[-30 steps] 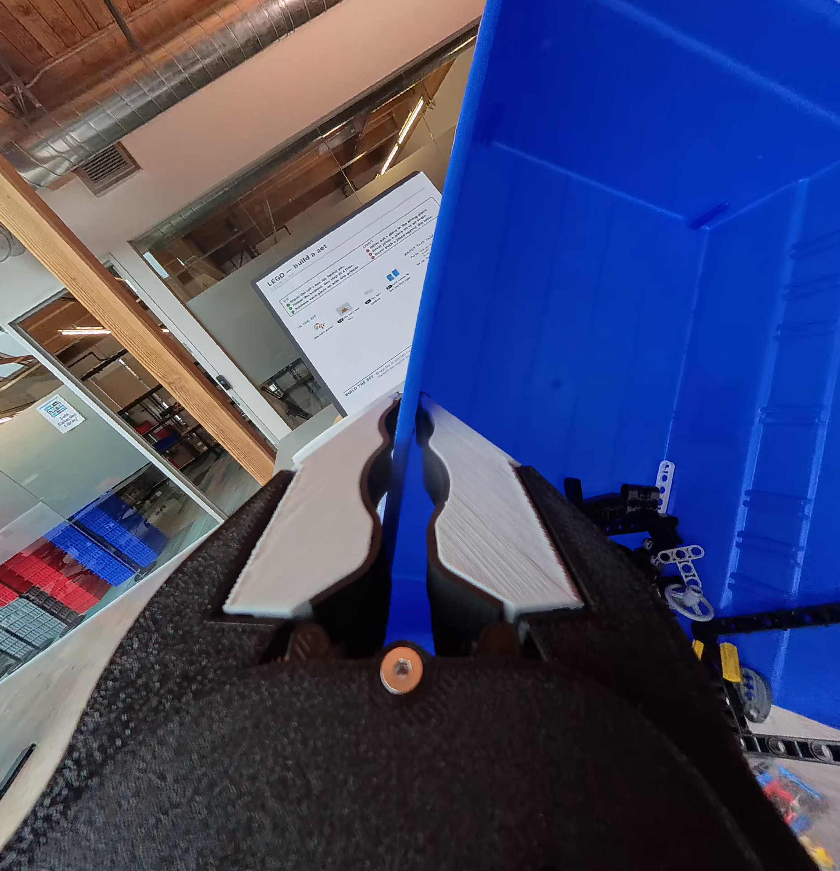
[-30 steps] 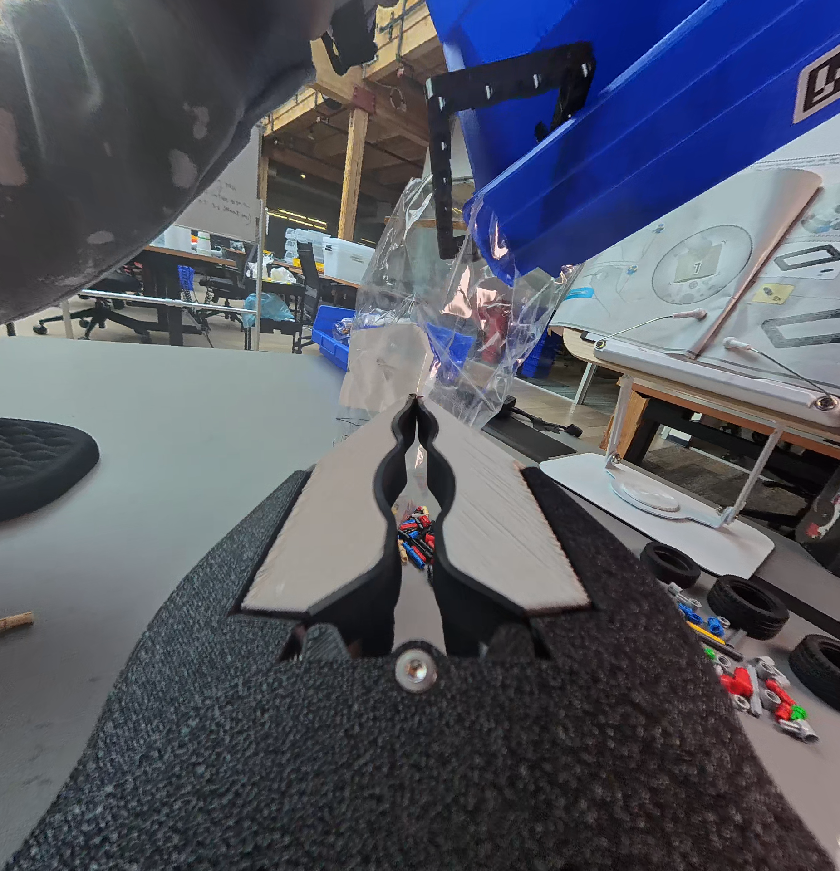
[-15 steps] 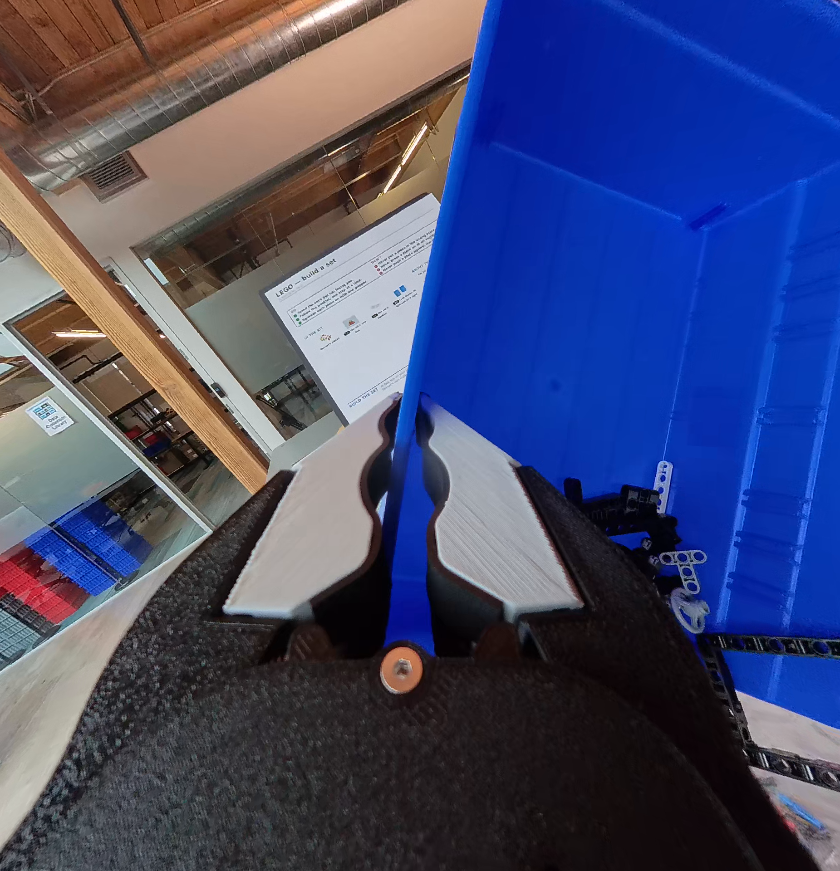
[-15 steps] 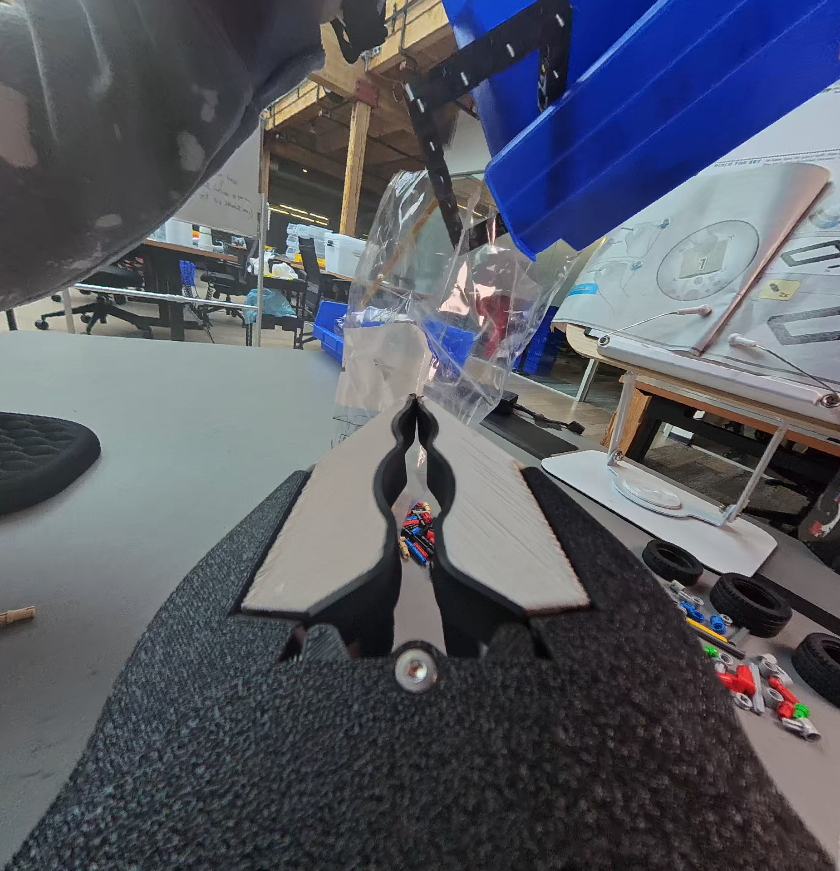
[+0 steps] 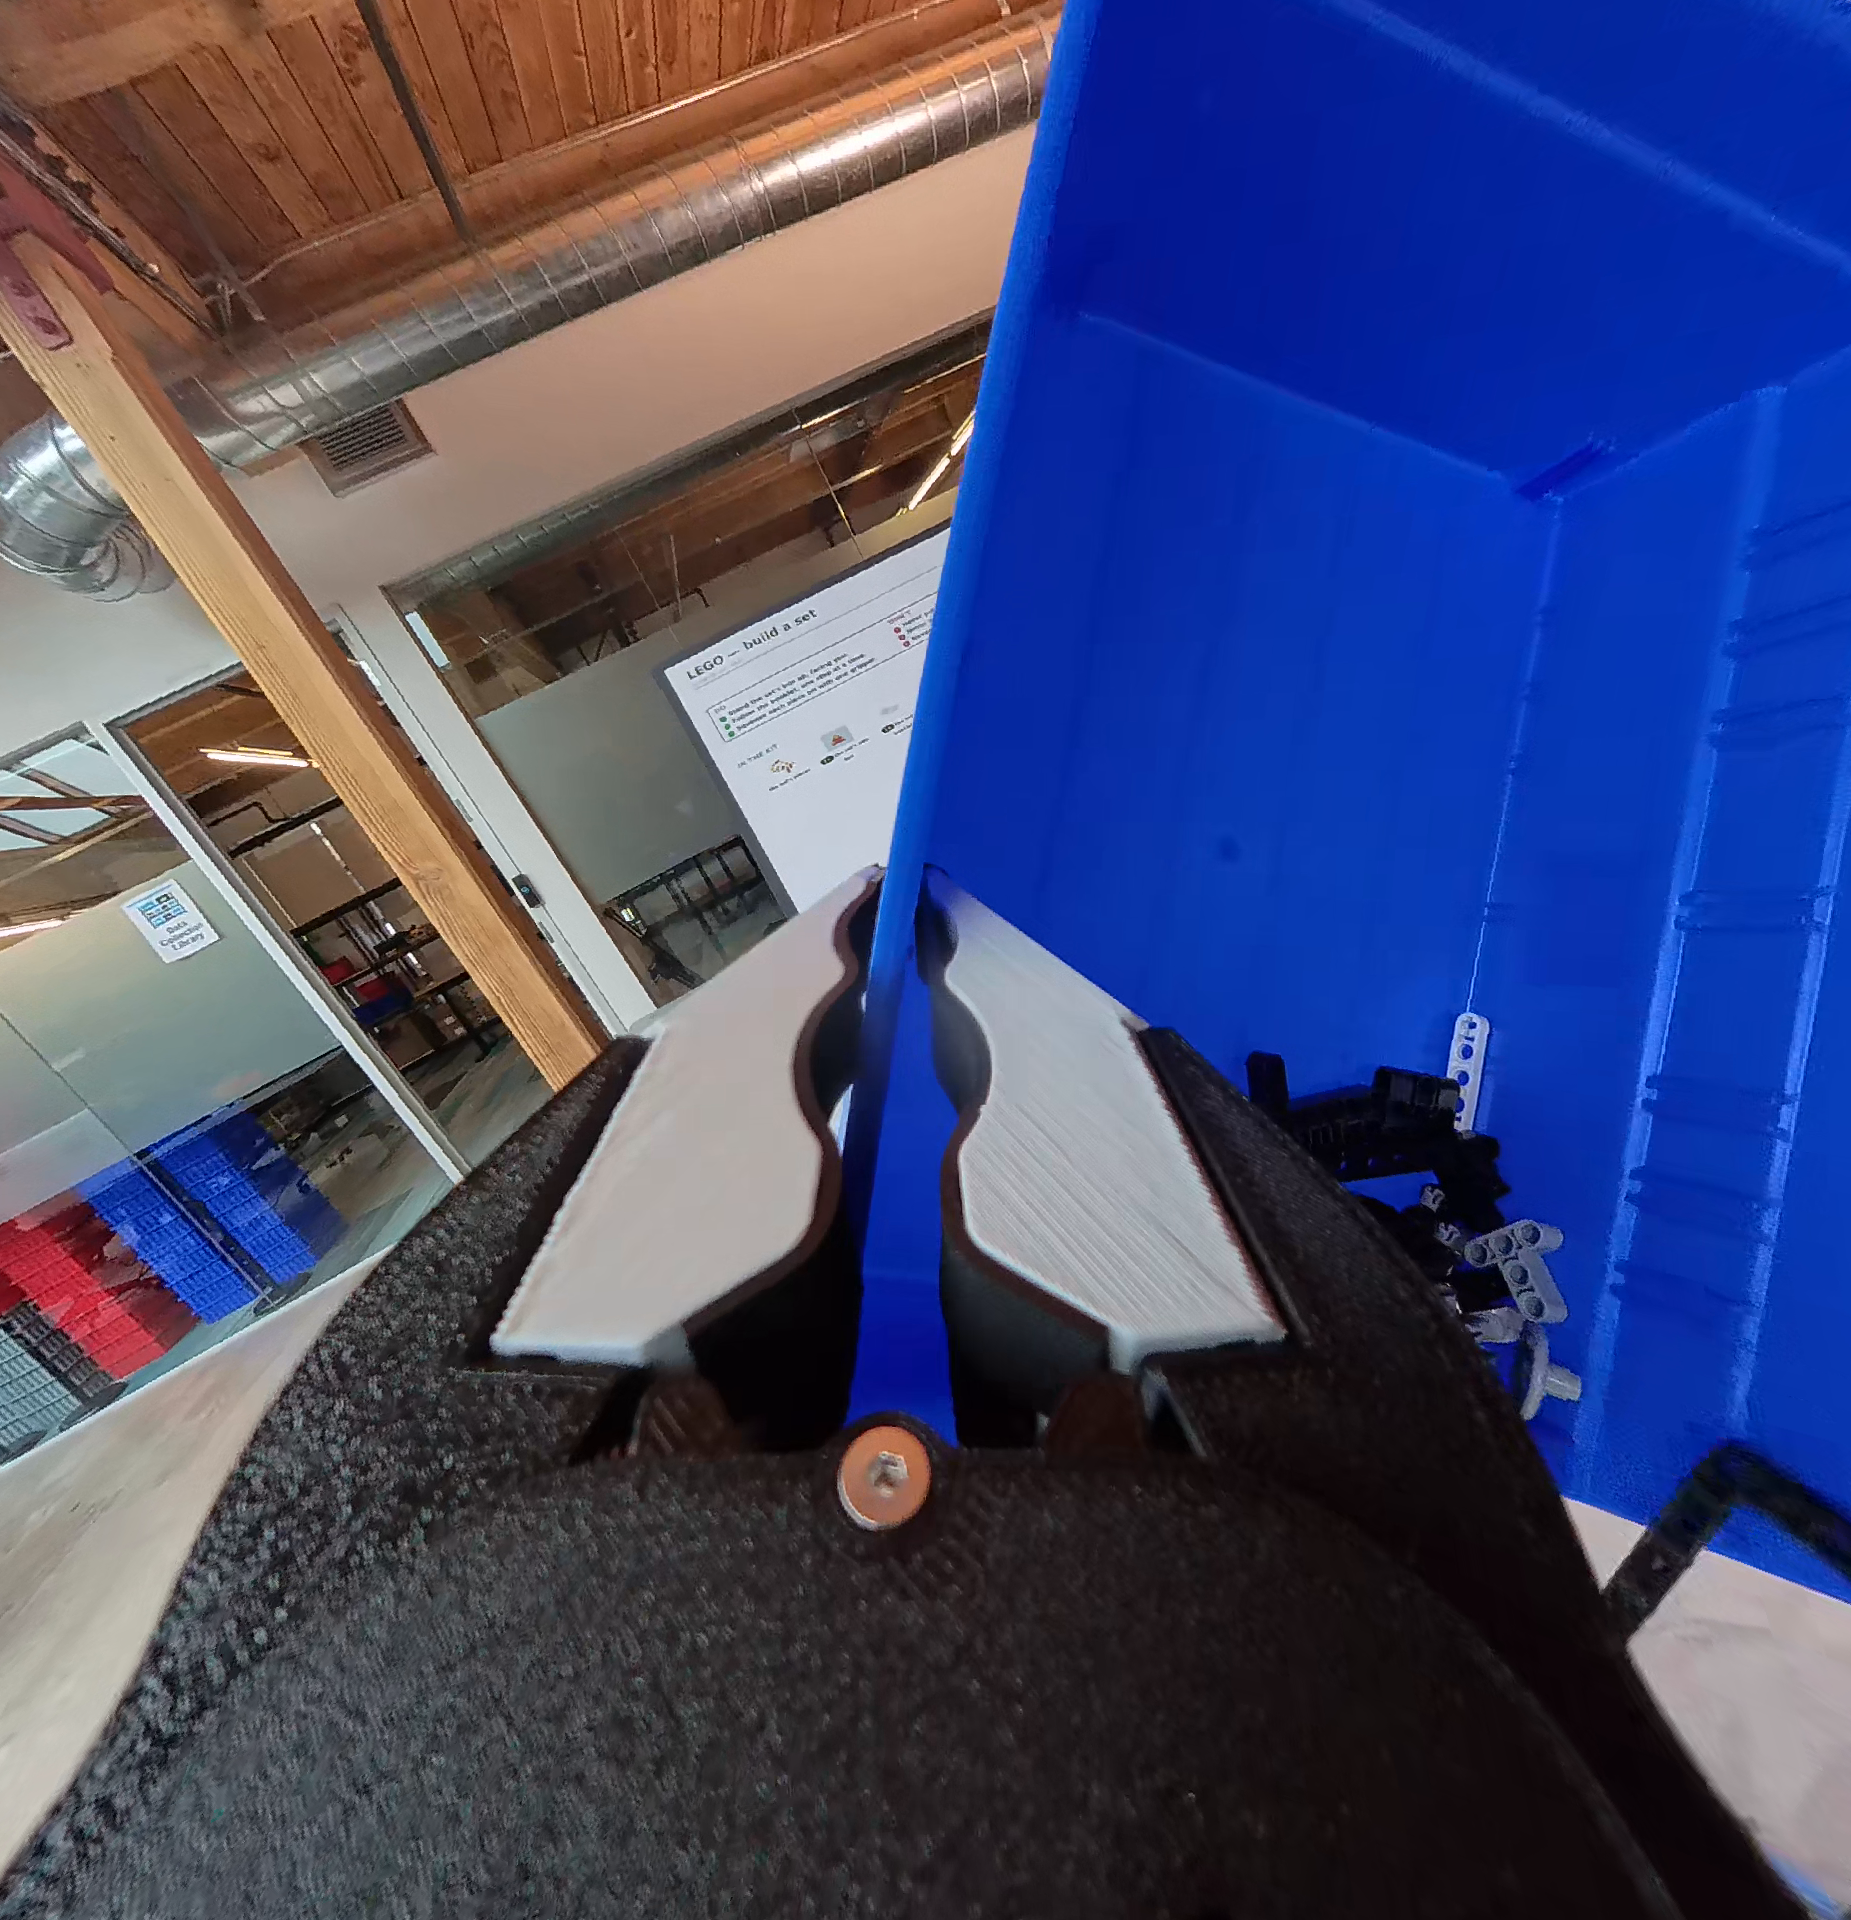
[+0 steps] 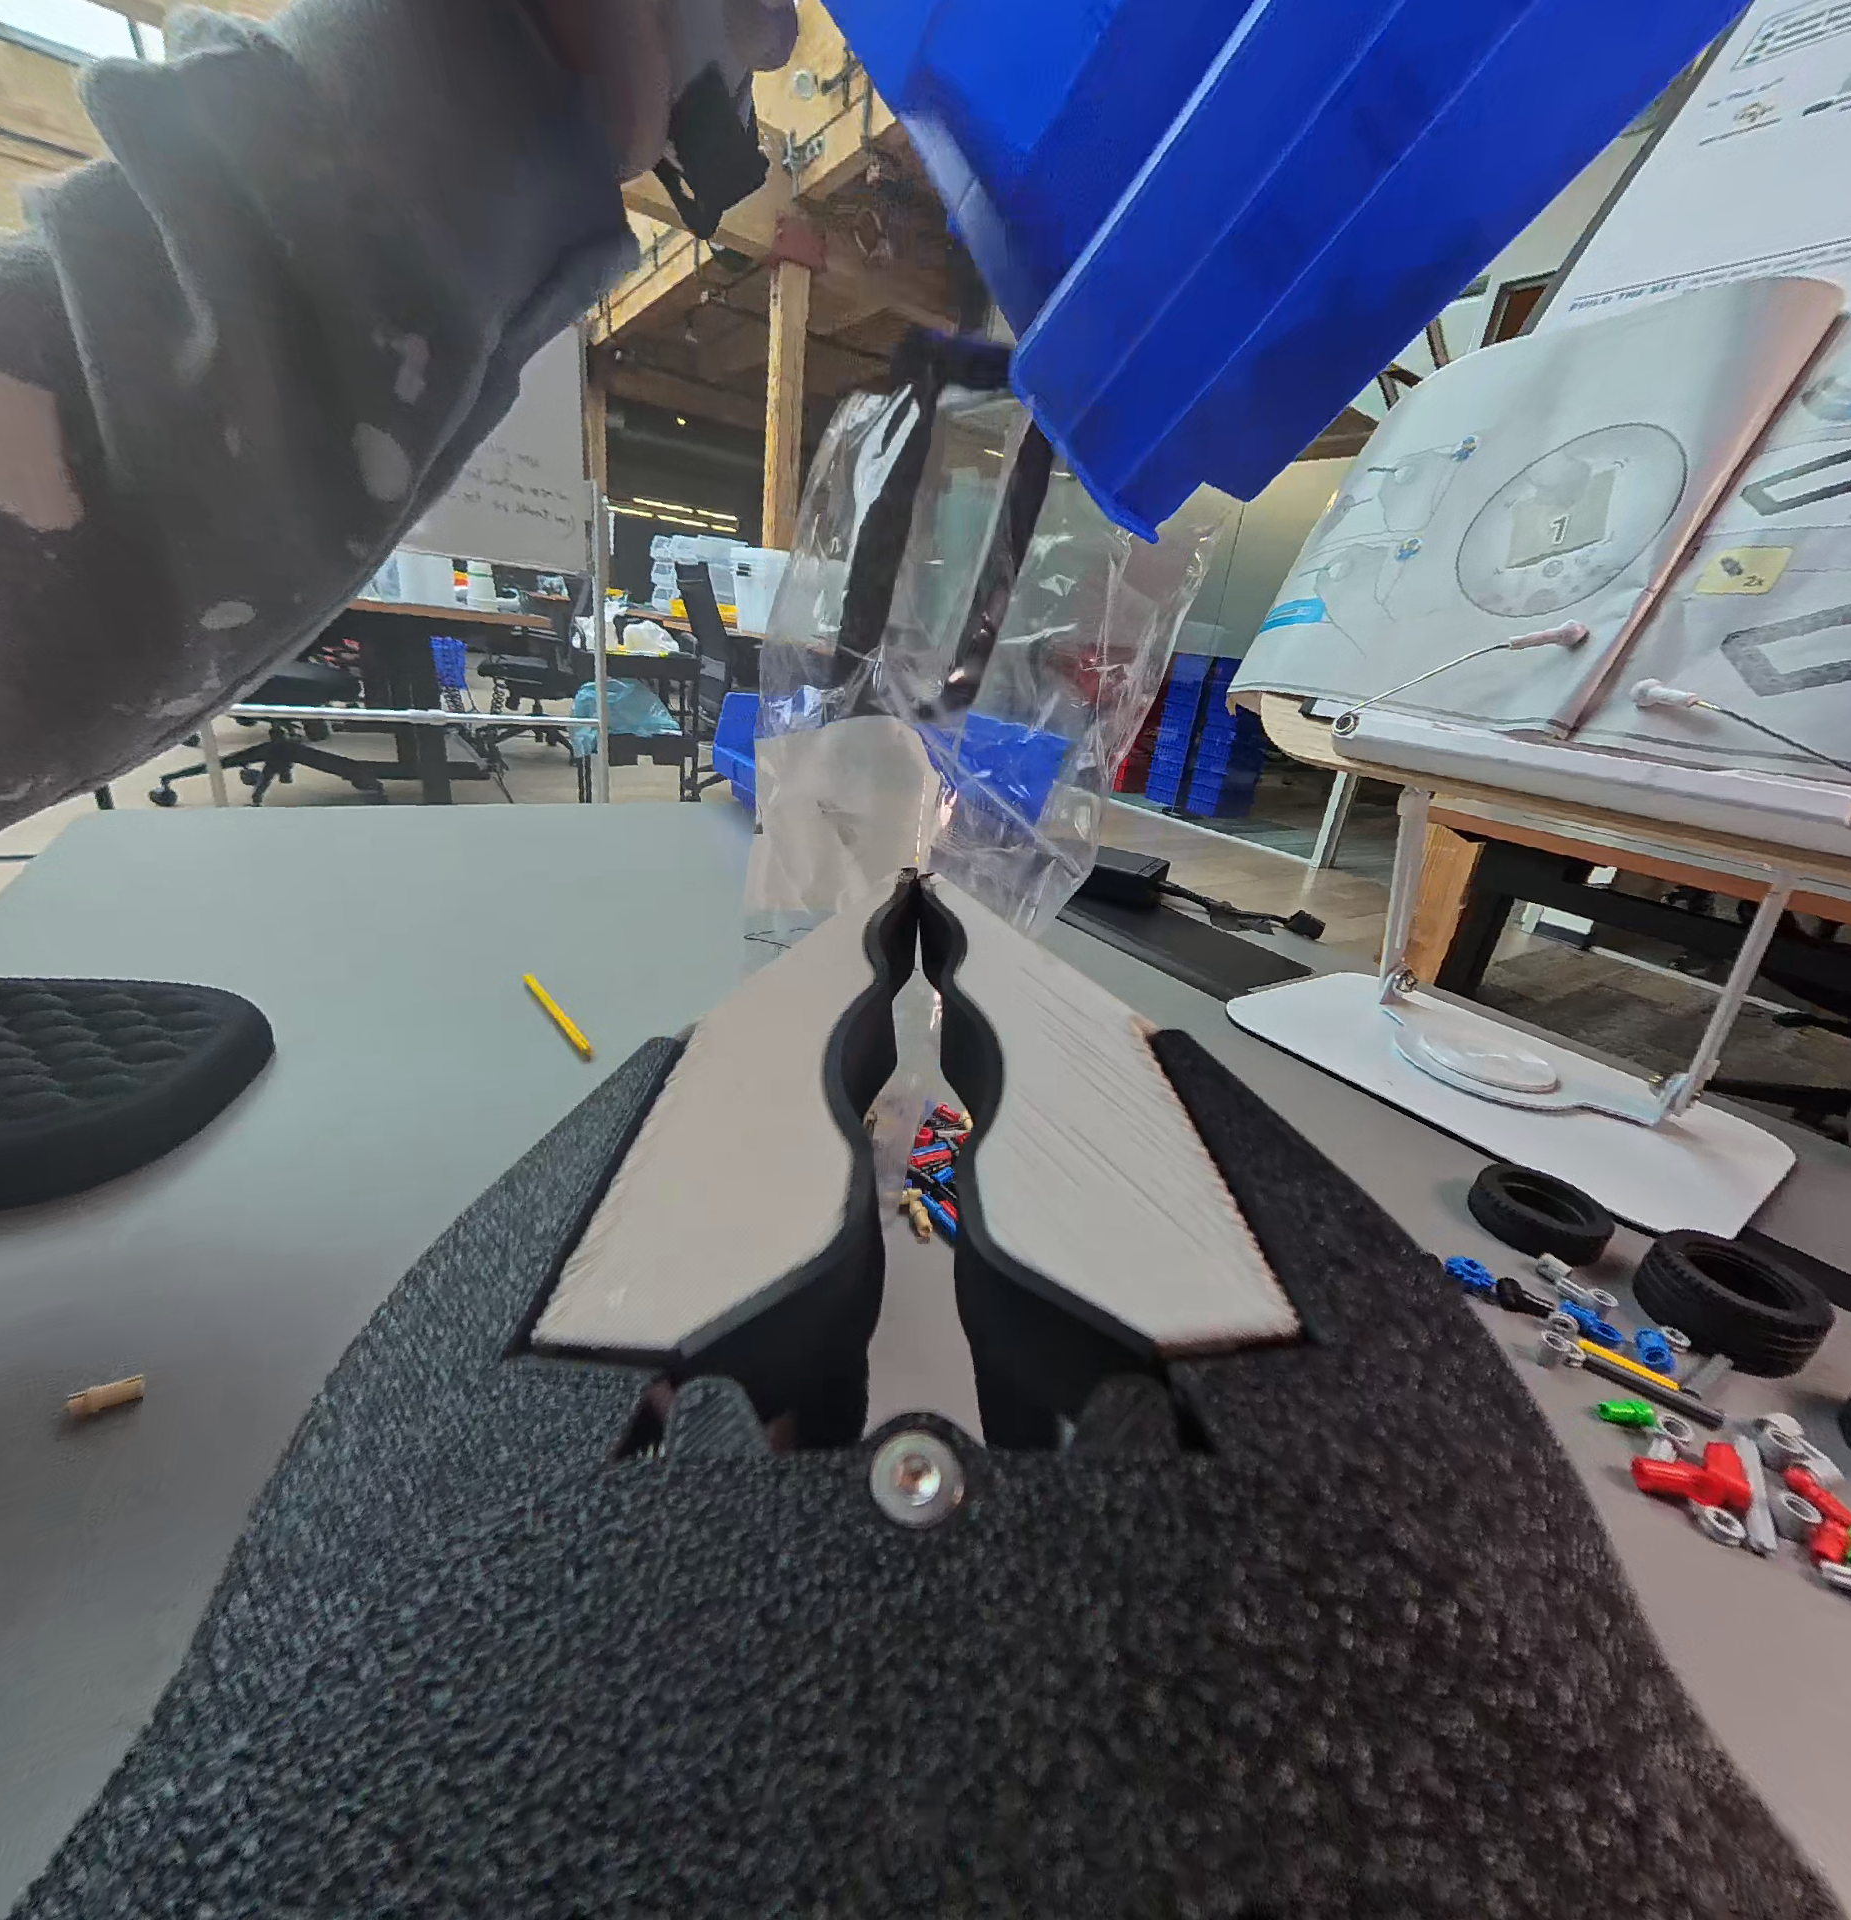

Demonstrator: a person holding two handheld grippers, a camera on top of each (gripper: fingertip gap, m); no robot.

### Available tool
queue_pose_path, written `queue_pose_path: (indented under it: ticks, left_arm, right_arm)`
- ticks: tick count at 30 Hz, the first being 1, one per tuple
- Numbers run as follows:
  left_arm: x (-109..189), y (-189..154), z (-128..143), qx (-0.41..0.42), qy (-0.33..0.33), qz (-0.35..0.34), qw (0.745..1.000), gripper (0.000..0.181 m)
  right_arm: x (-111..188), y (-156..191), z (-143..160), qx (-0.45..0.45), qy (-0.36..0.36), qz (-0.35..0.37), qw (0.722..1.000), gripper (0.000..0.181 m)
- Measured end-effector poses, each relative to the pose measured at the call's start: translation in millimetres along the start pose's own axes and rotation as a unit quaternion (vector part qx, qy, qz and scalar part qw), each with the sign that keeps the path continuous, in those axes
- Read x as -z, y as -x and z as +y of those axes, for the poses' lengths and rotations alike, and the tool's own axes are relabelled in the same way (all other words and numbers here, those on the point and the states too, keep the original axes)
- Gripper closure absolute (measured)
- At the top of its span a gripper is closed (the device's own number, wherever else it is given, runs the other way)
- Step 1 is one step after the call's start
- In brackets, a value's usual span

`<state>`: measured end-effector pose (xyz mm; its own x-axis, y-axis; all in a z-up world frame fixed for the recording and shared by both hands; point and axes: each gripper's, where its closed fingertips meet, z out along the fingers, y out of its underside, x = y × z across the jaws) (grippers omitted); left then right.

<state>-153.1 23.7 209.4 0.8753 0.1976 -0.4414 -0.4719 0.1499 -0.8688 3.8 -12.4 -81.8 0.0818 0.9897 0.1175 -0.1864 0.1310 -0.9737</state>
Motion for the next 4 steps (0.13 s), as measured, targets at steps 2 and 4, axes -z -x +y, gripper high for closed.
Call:
queue_pose_path:
  ticks: [2, 4]
  left_arm:
    - [1.4, 2.5, 3.9, 0.001, -0.002, -0.005, 1.000, 0.177]
    - [2.6, 4.6, 7.8, 0.002, -0.002, -0.010, 1.000, 0.177]
  right_arm:
    - [0.8, -1.8, -0.2, -0.003, -0.001, 0.003, 1.000, 0.181]
    - [1.0, -2.9, 0.9, -0.005, 0.002, 0.004, 1.000, 0.181]
